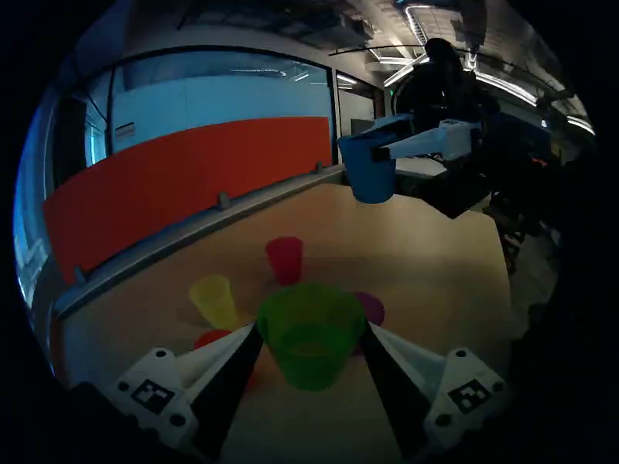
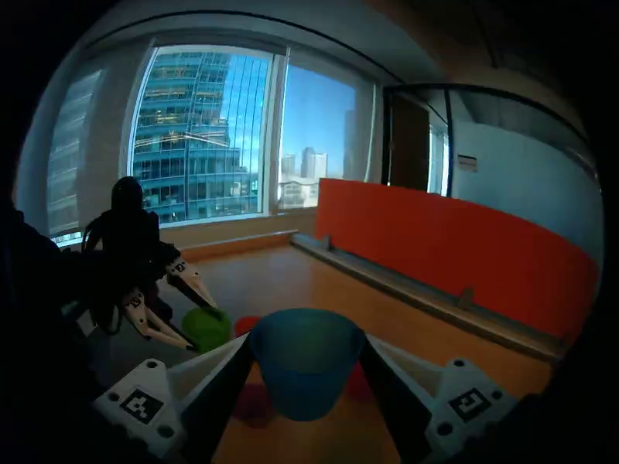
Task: Pour water
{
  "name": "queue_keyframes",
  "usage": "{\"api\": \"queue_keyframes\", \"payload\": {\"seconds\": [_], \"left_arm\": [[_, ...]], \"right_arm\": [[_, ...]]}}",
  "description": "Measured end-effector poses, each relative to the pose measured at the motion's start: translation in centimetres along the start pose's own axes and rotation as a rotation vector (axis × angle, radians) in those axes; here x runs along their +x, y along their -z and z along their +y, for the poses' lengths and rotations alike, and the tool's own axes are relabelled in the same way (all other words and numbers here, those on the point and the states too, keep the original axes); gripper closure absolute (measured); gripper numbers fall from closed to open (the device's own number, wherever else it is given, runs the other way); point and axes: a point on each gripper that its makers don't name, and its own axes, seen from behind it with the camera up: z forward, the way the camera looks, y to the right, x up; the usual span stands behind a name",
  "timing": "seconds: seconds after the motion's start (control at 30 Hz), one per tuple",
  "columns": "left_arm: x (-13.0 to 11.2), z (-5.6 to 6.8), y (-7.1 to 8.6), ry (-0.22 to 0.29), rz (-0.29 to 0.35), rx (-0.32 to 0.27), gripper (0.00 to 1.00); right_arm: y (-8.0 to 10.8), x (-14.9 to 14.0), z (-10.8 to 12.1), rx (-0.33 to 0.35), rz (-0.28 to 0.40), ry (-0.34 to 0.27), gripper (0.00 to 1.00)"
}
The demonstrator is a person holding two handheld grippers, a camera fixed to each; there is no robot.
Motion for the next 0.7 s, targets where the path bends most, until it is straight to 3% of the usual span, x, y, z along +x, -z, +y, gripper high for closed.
{"api": "queue_keyframes", "payload": {"seconds": [0.7], "left_arm": [[-4.1, 0.3, -1.9, -0.018, -0.149, -0.025, 0.13]], "right_arm": [[-1.1, -6.5, 1.1, 0.027, -0.153, 0.003, 0.07]]}}
